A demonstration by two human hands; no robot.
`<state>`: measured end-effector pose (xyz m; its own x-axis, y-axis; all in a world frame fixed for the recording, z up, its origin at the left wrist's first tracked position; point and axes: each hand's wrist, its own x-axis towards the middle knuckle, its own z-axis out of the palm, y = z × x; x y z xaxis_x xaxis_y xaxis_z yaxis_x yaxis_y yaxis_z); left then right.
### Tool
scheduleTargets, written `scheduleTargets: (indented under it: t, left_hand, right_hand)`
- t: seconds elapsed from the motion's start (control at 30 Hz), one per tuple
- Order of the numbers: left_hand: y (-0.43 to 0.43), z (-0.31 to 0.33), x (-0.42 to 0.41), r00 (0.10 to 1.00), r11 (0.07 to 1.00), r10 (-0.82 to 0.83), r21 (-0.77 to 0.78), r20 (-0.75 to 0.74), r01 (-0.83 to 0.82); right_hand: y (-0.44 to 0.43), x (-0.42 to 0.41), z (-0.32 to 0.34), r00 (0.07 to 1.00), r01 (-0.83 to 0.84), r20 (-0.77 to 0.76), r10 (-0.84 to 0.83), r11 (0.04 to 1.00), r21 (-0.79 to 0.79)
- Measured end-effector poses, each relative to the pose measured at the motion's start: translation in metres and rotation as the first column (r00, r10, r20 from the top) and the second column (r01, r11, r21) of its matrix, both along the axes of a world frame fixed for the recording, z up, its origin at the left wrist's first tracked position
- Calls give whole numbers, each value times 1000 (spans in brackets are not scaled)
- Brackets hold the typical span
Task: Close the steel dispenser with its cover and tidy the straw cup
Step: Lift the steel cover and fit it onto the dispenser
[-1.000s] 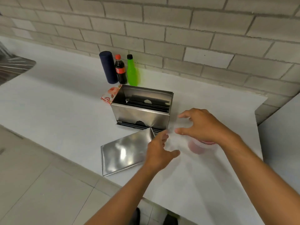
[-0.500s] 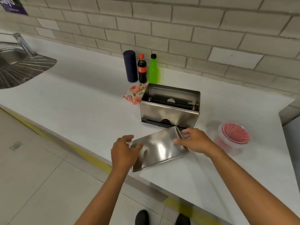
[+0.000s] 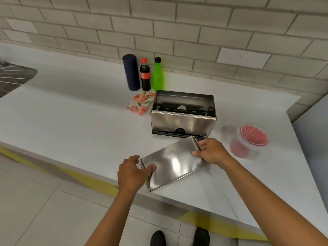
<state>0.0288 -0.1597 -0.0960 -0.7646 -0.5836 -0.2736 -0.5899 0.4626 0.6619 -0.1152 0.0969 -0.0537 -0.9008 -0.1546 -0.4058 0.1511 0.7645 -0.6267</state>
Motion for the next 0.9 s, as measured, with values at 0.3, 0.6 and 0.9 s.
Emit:
scheduleTargets:
  t: [0.3,0.6,0.9]
  left_hand:
    - [-8,-4,-2,1000,984,31,177,0,-30]
    - [-12,1,10,998,937,50,348,-31,-36]
    - [-13,35,7,934,778,247,628,-260,-31]
  right_hand:
    - [5,15,6,996,75,-51,-78,995,-62]
    - [11,28,7,988,113,-92,-122,989,-95]
    - [26,32,37,953,196,-199,-230,965,-177]
